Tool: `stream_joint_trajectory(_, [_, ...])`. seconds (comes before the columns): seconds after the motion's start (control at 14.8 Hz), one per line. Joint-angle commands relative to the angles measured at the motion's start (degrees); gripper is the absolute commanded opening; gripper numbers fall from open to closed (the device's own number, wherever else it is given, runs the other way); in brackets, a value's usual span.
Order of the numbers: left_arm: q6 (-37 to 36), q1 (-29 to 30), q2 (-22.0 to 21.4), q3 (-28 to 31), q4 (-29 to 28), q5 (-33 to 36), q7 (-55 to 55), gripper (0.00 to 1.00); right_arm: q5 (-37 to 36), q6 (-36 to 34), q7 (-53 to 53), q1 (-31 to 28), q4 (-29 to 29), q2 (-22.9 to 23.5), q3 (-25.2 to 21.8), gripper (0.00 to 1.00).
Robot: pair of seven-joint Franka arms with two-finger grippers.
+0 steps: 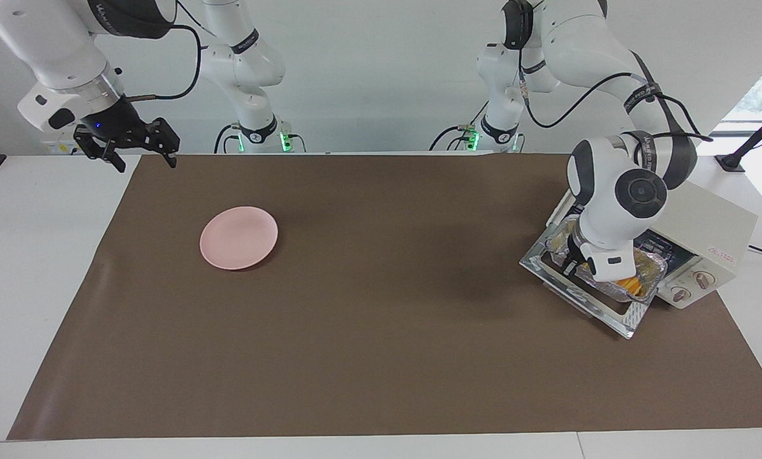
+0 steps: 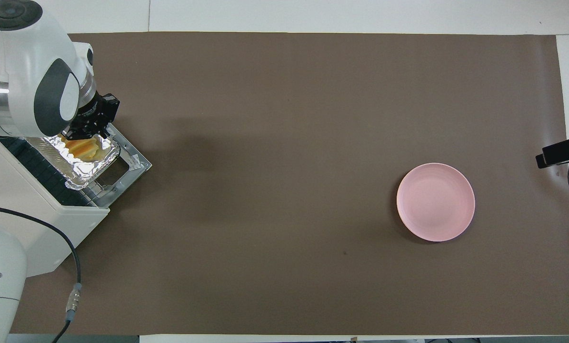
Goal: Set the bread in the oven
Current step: 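Carry the foil tray into the open toaster oven with the left gripper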
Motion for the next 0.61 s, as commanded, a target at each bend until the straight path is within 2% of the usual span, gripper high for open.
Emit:
stream_joint_trajectory(0.0, [-0.7,0.32,-2.53,0.09,-3.67,-0.34,0.01,0.0,0.98,-0.22,0.45,-0.63,-1.32,-1.2,0.48,1.0])
stream_joint_trajectory(0.54, [-2.63,4.01,-3.5,1.41,-4.55,-0.25,7.22,0.0,0.98,-0.23,0.45,-0.63,-1.41,-1.2,0.48,1.0])
